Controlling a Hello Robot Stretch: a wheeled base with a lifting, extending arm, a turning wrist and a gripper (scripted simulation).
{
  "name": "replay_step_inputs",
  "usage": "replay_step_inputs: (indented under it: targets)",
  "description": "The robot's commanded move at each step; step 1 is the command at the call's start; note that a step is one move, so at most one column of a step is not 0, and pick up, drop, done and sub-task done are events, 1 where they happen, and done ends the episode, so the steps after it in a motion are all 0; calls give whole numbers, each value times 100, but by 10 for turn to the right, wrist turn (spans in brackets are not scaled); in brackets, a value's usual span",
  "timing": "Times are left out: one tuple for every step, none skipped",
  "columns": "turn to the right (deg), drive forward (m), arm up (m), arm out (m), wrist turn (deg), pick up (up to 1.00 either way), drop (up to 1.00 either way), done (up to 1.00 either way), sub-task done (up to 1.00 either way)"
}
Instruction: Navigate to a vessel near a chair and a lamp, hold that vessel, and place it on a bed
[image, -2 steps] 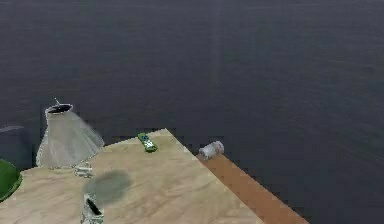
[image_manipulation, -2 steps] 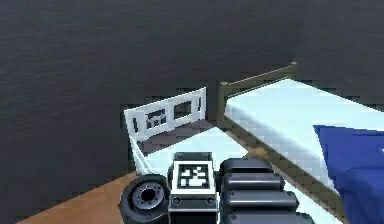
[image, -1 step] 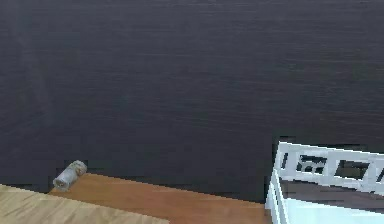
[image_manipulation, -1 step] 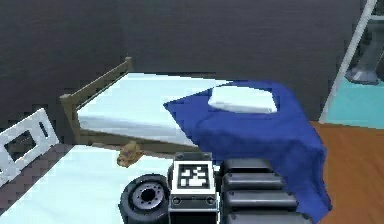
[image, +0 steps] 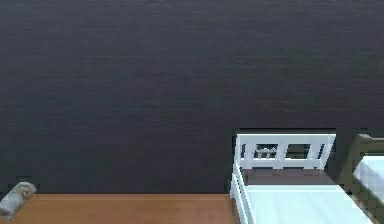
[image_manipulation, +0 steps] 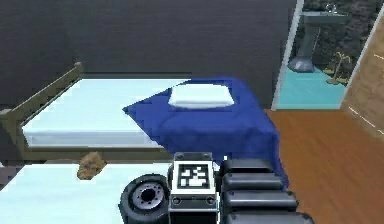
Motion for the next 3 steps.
replay_step_inputs:
  targets:
    - [0,60,0,0,0,0,0,0,0]
    - [90,0,0,0,0,0,0,0,0]
    - [0,0,0,30,0,0,0,0,0]
